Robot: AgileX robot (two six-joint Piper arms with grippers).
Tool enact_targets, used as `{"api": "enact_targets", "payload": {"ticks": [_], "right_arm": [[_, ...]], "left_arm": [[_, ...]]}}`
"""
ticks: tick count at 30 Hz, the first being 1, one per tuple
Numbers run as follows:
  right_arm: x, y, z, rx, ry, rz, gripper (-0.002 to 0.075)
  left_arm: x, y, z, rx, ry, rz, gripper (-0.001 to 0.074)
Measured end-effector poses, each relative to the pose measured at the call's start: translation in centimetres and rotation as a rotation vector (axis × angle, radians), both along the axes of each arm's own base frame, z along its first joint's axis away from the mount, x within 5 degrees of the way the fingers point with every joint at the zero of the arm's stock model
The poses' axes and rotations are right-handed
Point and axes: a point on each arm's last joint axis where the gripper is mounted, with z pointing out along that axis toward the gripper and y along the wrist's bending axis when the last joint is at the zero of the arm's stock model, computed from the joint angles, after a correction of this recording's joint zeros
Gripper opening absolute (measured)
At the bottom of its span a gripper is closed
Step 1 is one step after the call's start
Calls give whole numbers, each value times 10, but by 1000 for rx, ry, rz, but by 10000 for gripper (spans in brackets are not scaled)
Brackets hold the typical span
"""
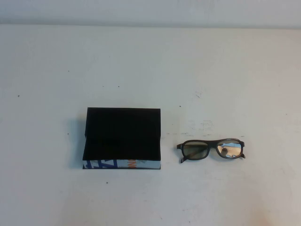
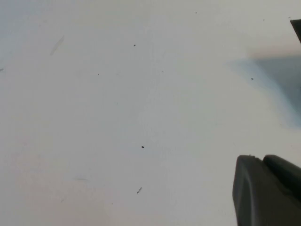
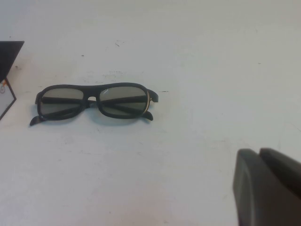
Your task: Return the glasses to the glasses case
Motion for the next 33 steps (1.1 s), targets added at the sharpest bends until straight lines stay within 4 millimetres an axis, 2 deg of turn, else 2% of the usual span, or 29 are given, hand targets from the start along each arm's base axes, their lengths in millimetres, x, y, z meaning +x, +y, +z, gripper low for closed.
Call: {"api": "enact_targets", "payload": {"ticks": [33], "right_arm": [[0,1,0,21,2,2,-11]], "left_arm": [[0,0,0,0,0,0,-4]]}}
